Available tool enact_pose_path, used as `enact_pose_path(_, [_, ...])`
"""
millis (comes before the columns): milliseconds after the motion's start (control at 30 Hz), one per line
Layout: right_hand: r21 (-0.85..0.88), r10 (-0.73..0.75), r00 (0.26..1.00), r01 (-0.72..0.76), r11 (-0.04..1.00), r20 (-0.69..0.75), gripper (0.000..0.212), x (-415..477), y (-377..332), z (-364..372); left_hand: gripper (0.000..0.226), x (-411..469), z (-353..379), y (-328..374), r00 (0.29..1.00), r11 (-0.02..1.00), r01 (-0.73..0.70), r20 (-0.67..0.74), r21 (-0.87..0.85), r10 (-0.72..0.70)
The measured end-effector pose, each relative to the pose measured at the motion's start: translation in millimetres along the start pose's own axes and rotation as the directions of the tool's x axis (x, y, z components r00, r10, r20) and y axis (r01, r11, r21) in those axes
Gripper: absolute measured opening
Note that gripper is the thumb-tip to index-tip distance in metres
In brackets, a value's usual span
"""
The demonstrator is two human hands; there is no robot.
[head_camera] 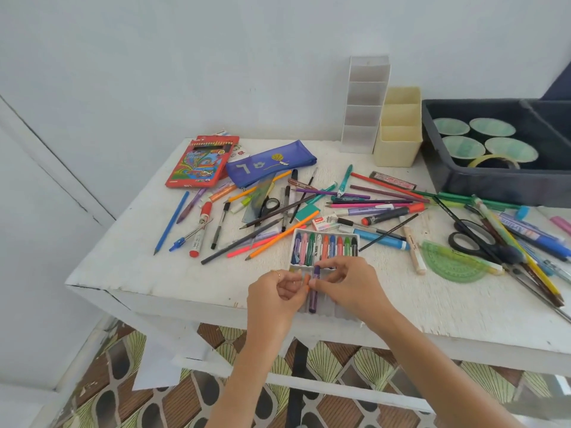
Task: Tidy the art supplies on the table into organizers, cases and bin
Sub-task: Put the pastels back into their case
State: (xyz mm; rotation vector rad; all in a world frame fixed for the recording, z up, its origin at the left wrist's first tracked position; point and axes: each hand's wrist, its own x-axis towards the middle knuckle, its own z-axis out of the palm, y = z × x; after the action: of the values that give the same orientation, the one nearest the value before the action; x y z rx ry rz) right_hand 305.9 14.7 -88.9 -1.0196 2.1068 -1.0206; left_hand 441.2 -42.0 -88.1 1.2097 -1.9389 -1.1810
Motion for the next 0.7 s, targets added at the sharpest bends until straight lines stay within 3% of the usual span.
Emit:
enact_pose_path(200, [-0.076,0.0,1.0,-0.001,0.997,-0.013,0.035,-4,-6,1,0.007,9,-10,3,0.986,0.994,-0.017,0.167,0.109,-0.002])
enact_pose_path(467, [-0.056,-0.084,0.996,0.084,0.995,0.012,0.054,-17,-5,-2,0.043,29,-15,10,0.917,0.933,-0.158,0.398,0.323,0.018])
enact_pose_path(567, [-0.25,-0.153,0.988,0.154,0.956,0.026,0.052,-23,-7,5,0.043,33,-15,10,0.907,0.887,-0.147,0.418,0.438,-0.057])
enact_pose_path(700, [-0.551,-0.157,0.982,0.188,0.813,0.103,0.044,-28,-17,15,0.038,33,-13,6,0.914,0.859,-0.166,0.402,0.484,-0.05])
